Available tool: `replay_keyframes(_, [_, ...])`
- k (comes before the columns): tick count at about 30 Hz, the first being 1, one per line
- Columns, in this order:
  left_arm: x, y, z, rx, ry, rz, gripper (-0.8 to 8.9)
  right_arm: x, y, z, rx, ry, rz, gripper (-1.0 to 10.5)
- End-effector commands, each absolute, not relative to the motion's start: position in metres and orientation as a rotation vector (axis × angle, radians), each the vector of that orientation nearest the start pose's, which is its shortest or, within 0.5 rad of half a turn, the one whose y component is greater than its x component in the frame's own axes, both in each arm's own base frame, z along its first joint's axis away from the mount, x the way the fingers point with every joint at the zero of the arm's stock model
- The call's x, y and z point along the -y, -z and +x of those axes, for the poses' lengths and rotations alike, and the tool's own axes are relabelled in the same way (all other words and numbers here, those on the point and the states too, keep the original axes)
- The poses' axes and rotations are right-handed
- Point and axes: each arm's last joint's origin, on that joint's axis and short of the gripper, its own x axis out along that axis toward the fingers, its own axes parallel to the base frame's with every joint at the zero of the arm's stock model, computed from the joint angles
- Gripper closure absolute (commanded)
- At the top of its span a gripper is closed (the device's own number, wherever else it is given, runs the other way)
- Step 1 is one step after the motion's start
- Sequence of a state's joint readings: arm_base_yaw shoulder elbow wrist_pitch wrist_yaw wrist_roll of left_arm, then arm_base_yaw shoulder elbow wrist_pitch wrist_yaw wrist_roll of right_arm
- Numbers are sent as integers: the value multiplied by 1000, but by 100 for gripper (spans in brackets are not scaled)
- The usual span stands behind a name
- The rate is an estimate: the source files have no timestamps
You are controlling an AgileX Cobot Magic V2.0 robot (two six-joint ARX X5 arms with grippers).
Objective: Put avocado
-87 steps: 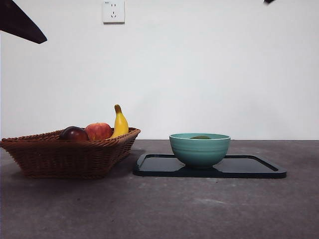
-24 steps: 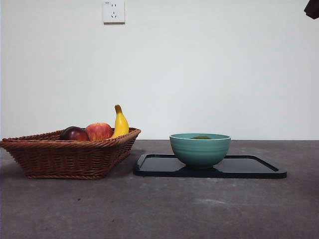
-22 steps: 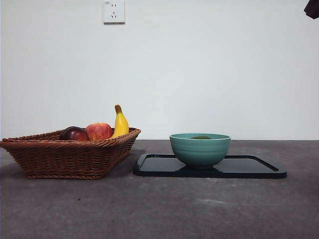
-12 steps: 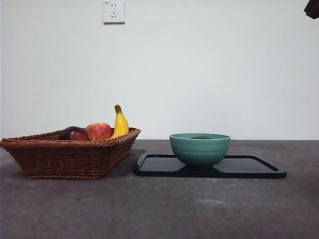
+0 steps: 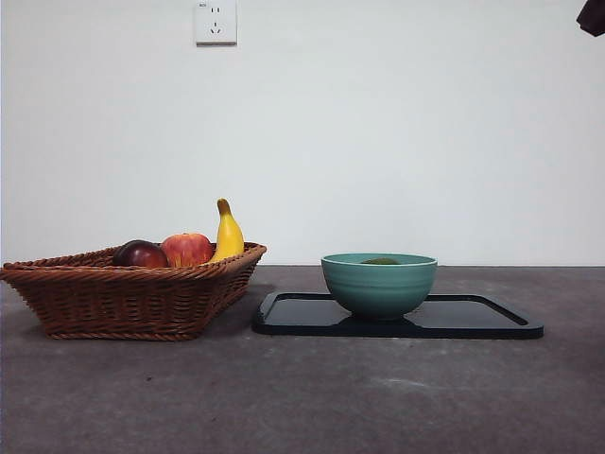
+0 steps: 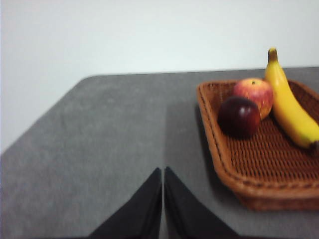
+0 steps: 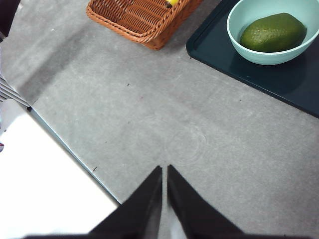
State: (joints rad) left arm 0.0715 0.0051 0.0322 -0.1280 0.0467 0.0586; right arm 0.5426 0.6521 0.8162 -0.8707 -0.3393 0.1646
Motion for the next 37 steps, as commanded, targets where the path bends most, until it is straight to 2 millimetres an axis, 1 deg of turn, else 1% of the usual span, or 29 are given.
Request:
replay_keyframes(1, [-6, -151, 96, -159, -28, 32, 807, -69, -305, 94, -776, -791, 74, 940])
replay_keyframes(3, [-6, -149, 95, -182, -28, 30, 807, -69, -305, 94, -776, -791, 73, 940])
replay_keyframes(31, [-6, -149, 95, -180, -28, 30, 807, -69, -306, 94, -768, -794, 74, 940])
replay_keyframes(34, [-6, -149, 95, -180, -28, 30, 807, -64, -310, 91, -677, -784, 6, 940])
replay_keyframes(37, [-6, -149, 95, -180, -28, 30, 807, -57, -318, 93, -533, -709, -28, 940])
